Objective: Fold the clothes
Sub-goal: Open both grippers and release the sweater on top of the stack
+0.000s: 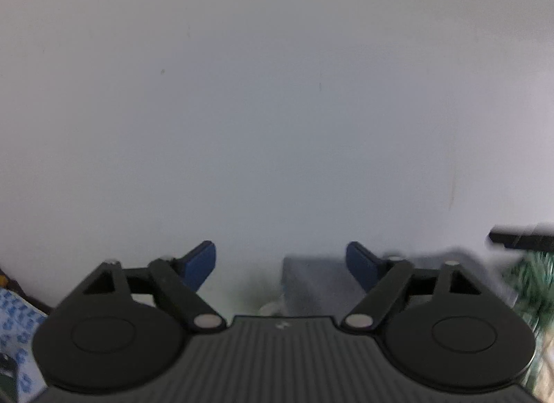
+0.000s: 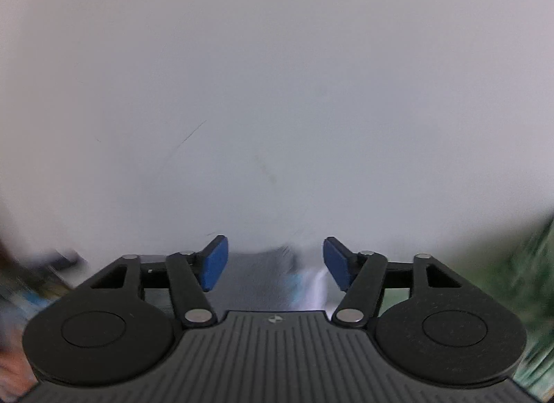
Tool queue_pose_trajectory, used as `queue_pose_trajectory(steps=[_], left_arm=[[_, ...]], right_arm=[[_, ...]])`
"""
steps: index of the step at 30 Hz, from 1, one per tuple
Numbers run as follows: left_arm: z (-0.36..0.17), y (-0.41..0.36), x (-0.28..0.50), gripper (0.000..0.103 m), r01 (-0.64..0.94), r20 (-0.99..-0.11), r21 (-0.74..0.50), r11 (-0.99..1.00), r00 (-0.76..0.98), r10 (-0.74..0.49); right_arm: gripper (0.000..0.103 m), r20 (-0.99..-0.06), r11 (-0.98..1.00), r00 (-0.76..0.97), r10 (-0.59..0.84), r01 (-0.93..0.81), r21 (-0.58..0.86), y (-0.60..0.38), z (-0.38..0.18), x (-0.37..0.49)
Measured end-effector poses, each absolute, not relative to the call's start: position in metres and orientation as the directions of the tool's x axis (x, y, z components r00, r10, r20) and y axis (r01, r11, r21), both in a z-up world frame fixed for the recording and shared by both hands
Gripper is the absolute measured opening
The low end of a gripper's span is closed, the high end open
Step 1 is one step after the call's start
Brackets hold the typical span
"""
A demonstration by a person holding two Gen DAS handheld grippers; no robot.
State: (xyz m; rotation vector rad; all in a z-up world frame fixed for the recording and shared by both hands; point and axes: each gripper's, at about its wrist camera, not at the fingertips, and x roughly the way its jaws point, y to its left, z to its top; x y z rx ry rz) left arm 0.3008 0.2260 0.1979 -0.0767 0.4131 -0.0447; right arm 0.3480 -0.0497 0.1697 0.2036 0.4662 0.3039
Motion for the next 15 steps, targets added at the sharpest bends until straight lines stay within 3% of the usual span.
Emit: queue_pose_trajectory(steps=[2, 6, 10, 15], left_arm=[[0.195, 0.203, 0.31, 0.056, 0.021, -0.416, -0.052, 0.998, 0.908, -0.041], [0.167, 0.17, 0.331, 0.041, -0.022, -0.477, 0.057, 0.998, 0.878, 0.047], [0.139, 0.164, 0.343, 0.044, -0.056, -0.505, 0.098, 0.994, 0.857, 0.098], [0.119, 0.171, 0.338, 0.056, -0.05, -0.488, 0.08, 0.996, 0.869, 0.083]], right_arm=[[0.045, -0.398, 0.952, 0.865, 0.304, -0.26, 0.162, -0.028, 0.163, 0.347], [0.038, -0.372, 0.969, 0.898, 0.235, -0.248, 0.013, 0.01, 0.14, 0.344], [0.038, -0.354, 0.968, 0.906, 0.231, -0.25, -0.006, 0.026, 0.125, 0.341], [0.039, -0.378, 0.968, 0.895, 0.238, -0.252, 0.012, 0.034, 0.111, 0.343]])
